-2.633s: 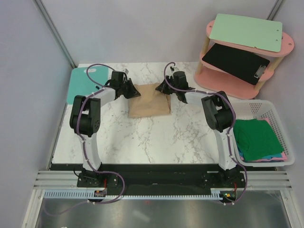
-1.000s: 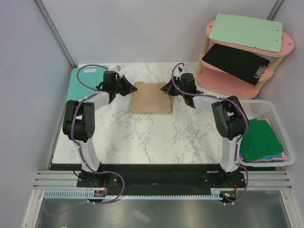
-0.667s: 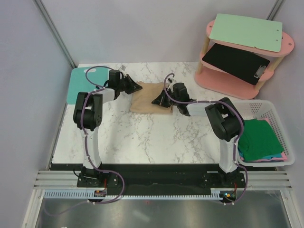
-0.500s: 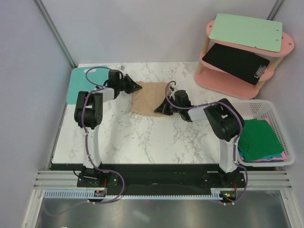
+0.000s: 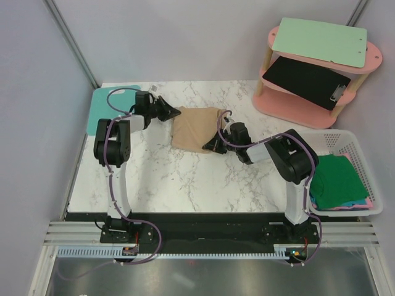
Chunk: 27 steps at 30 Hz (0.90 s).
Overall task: Fold and stack the t-shirts
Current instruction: Smooth out wrinkles on the folded tshirt
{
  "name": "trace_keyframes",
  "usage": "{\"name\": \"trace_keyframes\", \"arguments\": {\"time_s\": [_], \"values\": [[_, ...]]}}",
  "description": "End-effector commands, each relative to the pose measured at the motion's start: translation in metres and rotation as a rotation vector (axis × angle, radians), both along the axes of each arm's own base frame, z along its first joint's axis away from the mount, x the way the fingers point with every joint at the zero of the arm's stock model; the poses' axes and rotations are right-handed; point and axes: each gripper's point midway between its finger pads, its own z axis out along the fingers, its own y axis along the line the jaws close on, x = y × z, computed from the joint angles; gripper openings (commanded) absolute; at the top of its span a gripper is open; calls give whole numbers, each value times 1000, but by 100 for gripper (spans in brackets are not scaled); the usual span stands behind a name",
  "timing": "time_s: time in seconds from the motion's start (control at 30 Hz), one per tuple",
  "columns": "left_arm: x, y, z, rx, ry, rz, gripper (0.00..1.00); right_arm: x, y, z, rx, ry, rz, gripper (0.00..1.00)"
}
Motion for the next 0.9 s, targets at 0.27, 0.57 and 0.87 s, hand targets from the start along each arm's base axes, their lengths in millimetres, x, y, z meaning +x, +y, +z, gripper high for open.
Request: {"name": "trace_keyframes", "arguments": {"time_s": [0.27, 0.57, 0.87], "values": [[-108, -5, 61, -108, -121, -53, 2, 20, 9, 39, -31, -67, 30, 0], [-155, -30, 39, -158, -71, -129, 2, 89, 12, 53, -38, -141, -26, 0], [-182, -29, 0, -169, 12, -112, 2, 139, -14, 13, -80, -117, -117, 0]]}}
